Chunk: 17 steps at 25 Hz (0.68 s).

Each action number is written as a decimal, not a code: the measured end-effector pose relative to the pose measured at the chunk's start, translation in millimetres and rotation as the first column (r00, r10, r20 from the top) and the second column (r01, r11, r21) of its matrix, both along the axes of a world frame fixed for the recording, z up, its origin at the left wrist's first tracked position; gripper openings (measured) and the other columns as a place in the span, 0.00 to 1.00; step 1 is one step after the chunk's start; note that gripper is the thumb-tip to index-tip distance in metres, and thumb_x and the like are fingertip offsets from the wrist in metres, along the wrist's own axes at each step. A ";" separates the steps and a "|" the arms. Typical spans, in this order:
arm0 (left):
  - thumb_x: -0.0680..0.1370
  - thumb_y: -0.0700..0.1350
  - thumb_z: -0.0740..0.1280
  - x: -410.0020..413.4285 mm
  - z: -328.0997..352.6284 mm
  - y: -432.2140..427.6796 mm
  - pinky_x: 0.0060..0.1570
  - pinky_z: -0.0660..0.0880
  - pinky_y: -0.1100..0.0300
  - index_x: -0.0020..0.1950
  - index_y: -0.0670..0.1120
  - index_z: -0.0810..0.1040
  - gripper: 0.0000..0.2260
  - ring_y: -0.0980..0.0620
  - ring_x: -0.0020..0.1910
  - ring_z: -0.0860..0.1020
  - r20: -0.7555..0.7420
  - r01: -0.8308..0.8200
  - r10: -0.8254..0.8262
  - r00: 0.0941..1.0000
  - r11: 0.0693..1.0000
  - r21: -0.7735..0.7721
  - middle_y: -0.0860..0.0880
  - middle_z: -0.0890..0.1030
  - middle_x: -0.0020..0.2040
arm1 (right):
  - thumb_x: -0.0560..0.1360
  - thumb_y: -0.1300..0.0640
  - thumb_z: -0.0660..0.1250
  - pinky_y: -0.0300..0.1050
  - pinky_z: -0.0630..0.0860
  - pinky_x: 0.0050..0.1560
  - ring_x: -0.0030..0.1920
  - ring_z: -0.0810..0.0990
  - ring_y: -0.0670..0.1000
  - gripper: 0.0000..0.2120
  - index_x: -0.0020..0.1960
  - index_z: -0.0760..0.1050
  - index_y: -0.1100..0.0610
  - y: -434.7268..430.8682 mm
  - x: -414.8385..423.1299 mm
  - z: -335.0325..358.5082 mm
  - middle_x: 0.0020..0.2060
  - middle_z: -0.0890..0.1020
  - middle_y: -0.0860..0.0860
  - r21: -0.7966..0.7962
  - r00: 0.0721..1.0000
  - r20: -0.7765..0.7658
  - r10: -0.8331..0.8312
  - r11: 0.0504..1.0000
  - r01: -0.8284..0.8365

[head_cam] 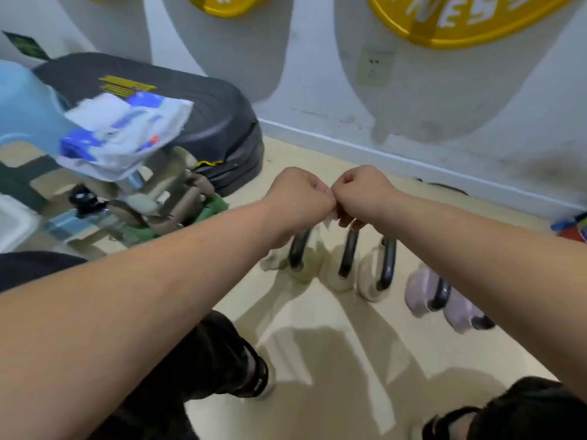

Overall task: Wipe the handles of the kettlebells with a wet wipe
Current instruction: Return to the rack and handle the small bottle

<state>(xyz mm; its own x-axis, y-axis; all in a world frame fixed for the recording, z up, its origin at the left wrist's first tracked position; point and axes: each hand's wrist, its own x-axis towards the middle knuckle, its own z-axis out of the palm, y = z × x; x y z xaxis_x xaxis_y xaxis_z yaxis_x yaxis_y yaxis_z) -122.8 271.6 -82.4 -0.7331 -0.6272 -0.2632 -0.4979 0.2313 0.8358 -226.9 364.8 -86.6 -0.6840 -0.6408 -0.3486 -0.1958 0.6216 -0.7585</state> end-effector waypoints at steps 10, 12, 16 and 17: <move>0.74 0.42 0.74 178.8 110.1 -155.0 0.34 0.78 0.59 0.47 0.45 0.84 0.04 0.55 0.32 0.79 -0.286 -0.345 0.287 0.914 0.921 -0.180 0.46 0.85 0.41 | 0.75 0.66 0.61 0.46 0.77 0.35 0.28 0.82 0.53 0.12 0.54 0.79 0.60 -175.1 166.7 126.2 0.34 0.84 0.57 -0.341 0.960 0.227 0.162 0.937 -0.078; 0.73 0.44 0.73 229.0 99.1 -176.2 0.38 0.83 0.53 0.46 0.47 0.84 0.03 0.52 0.34 0.81 -0.294 -0.438 0.372 0.880 0.876 -0.203 0.46 0.86 0.41 | 0.77 0.63 0.60 0.48 0.77 0.36 0.31 0.83 0.56 0.11 0.56 0.77 0.61 -203.1 209.7 135.5 0.37 0.85 0.60 -0.234 0.924 0.197 0.328 0.931 -0.280; 0.71 0.47 0.72 331.0 69.0 -212.9 0.41 0.79 0.56 0.43 0.50 0.79 0.04 0.52 0.39 0.80 -0.254 -0.608 0.553 0.793 0.744 -0.278 0.53 0.82 0.40 | 0.80 0.59 0.59 0.44 0.76 0.31 0.31 0.83 0.59 0.10 0.56 0.72 0.65 -257.2 290.8 130.7 0.38 0.87 0.64 -0.010 0.831 0.057 0.553 0.833 -0.553; 0.72 0.46 0.72 353.7 64.2 -223.1 0.42 0.77 0.59 0.43 0.49 0.80 0.03 0.53 0.40 0.80 -0.242 -0.629 0.580 0.778 0.713 -0.309 0.53 0.82 0.40 | 0.79 0.60 0.58 0.45 0.76 0.31 0.31 0.83 0.59 0.11 0.57 0.72 0.66 -272.2 309.6 127.5 0.39 0.86 0.65 -0.023 0.825 0.054 0.562 0.827 -0.562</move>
<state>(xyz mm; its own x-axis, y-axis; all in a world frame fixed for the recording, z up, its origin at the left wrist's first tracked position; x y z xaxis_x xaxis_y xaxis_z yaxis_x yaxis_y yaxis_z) 230.9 48.6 -18.2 -0.1739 -0.9762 0.1296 -0.5382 0.2044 0.8176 82.6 92.6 40.9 -0.1840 -0.9106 -0.3700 -0.4672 0.4122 -0.7822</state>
